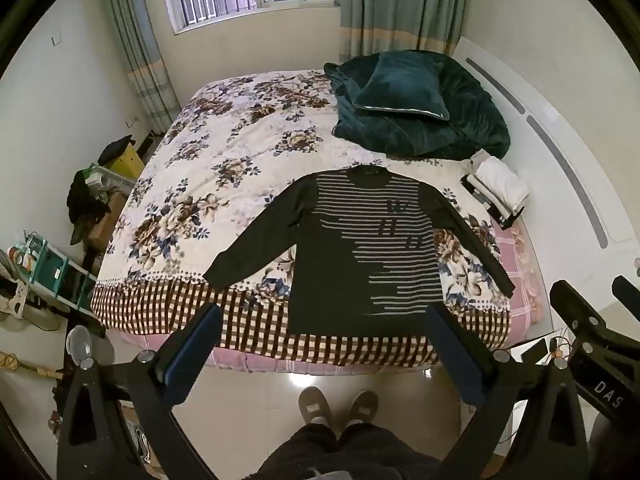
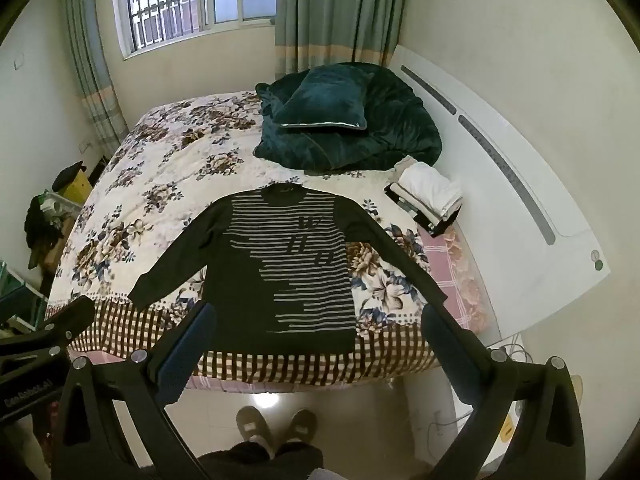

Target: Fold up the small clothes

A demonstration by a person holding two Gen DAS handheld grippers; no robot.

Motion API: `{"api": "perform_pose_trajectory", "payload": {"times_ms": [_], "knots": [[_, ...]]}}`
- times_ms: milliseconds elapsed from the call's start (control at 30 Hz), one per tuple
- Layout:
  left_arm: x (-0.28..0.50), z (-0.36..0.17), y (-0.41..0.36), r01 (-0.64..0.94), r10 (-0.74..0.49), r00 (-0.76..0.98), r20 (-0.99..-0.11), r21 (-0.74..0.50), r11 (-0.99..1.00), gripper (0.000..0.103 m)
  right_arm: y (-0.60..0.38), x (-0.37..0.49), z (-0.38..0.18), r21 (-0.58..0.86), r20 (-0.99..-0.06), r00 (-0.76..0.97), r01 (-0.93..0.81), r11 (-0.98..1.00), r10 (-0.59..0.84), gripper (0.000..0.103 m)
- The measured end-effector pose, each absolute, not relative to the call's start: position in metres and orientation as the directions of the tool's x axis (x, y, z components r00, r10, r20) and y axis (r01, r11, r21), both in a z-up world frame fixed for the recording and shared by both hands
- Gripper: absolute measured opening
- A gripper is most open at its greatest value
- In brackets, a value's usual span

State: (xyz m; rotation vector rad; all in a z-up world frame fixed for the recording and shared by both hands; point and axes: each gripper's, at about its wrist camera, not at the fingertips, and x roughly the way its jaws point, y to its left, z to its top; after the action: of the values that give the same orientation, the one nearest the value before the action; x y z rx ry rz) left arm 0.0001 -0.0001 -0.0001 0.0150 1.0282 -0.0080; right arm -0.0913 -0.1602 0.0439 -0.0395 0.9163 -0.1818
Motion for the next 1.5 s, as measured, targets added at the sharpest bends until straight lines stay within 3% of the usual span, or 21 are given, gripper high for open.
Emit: {"api": "perform_pose_trajectory", "payload": {"times_ms": [1500], "knots": [[0.001, 0.009, 0.019, -0.002, -0.002, 0.532, -0.847, -0.004, 1.0, 0.103, -0.146, -0.088, 0.063, -0.117, -0.774, 0.611, 0.116, 0.986, -0.163, 0.103]]}}
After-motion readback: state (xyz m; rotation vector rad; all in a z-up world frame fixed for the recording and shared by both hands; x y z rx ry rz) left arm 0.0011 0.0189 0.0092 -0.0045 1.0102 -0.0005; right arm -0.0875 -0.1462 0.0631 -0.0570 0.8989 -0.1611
